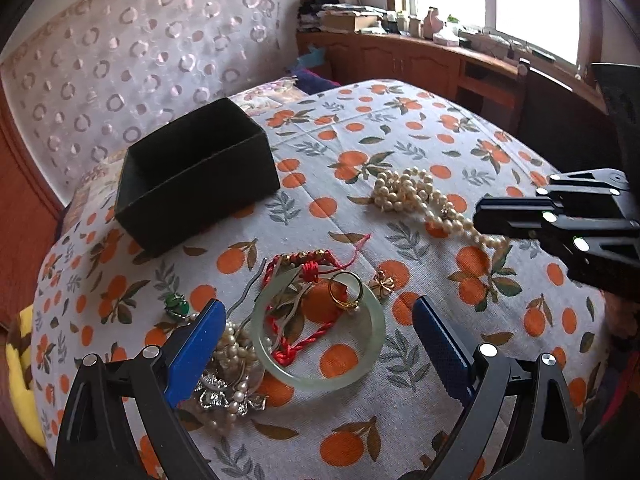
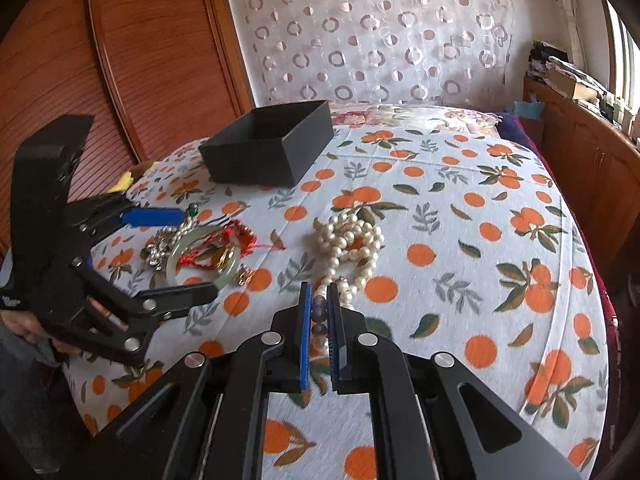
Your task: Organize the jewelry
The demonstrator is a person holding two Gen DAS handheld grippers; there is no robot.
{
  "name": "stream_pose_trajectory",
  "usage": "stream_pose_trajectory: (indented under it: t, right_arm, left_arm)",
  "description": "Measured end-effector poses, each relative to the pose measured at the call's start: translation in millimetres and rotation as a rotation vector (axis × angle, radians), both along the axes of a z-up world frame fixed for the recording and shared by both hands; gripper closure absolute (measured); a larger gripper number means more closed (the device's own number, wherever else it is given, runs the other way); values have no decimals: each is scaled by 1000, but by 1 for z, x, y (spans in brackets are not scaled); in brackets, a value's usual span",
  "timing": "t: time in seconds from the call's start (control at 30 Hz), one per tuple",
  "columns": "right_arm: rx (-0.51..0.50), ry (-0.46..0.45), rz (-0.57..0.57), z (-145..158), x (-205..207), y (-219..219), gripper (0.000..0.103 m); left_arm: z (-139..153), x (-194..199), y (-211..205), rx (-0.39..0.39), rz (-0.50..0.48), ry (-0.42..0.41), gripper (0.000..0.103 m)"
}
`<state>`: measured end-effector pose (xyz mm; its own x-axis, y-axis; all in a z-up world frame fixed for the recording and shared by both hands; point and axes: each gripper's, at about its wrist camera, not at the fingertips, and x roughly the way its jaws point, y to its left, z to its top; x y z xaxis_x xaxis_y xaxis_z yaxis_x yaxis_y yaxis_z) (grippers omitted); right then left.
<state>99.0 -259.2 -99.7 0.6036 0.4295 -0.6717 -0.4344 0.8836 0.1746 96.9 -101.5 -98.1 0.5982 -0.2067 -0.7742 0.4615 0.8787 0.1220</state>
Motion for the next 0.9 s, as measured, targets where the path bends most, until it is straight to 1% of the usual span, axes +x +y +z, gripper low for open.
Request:
stream_pose_trajectory:
  t: [0.13,0.2,0.33,0.37,0.4,0.47,0.5,0.57,0.7,0.9]
  right_arm:
    - [-18,0,4,-6,-7,3,94]
    - [-21,0,3,-7,-7,3,94]
    - [-18,-1,1,-8,-7,2,94]
    - [-20,-2,2,-8,-7,3,94]
    - [-20,-2,2,-8,-6,2,94]
    - [-20,-1,2,-8,-6,3,94]
    - [-19,0,2,-8,-5,2,94]
    - [-18,0,2,-9,-5,3,94]
    - [-19,1,2,-9,-5,3,94]
    - [-21,0,4,-9,-5,3,94]
  left_arm:
    - [-8,7,-5,40,-1,19,12]
    - [-10,8,-7,56,-4,14,12]
    - [-10,8,-8,58,-5,10,12]
    - [-10,8,-8,58,-7,7,15]
    - [-10,7,-7,49,-12,7,18]
    - [-8,6,-7,36,-12,9,31]
    - [-8,6,-6,39,-9,4,34]
    - [-8,6,-5,36,-10,2,34]
    - [-5,4,1,7,4,-10,34]
    - [14,-4,14,-67,36,-58,34]
